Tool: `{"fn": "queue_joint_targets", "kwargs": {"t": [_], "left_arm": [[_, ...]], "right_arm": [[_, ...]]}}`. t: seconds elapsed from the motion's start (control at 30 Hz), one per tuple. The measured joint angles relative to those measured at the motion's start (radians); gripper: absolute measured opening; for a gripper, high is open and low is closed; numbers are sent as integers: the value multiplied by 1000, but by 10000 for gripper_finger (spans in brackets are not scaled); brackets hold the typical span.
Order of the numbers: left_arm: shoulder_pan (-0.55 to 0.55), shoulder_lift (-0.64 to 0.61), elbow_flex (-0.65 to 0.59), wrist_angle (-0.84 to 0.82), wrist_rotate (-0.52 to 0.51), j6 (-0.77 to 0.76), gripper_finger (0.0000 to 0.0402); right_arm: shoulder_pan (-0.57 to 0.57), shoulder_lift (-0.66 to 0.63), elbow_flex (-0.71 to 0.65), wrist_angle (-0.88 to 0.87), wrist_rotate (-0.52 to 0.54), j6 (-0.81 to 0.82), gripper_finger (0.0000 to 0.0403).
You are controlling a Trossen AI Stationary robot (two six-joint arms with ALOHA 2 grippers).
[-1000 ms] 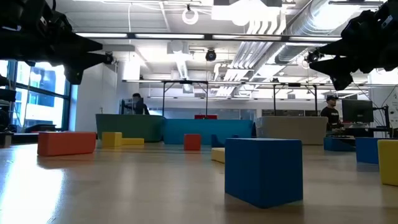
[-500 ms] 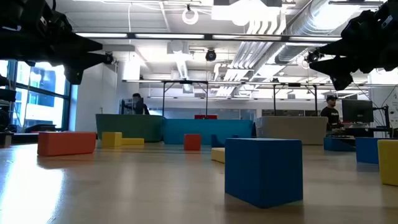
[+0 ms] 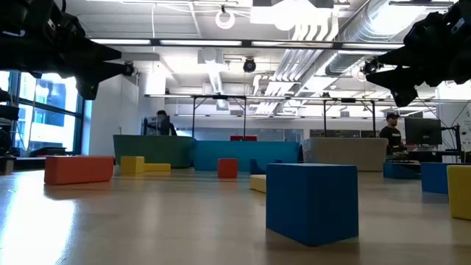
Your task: Sort & place blocks by color
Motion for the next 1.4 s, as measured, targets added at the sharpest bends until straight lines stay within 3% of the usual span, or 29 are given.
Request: {"fn": "queue_joint_targets", "kwargs": {"t": [1.0, 1.27, 1.4], "left_arm": [[0, 0, 4, 193, -73, 0, 159], [1, 36, 141, 145, -93, 112, 179], [1, 117, 234, 42, -168, 166, 200]], "right_arm": [[0, 0, 0, 0, 0, 0, 197], [0, 0, 0, 0, 0, 0, 197], [0, 0, 0, 0, 0, 0, 197]]}}
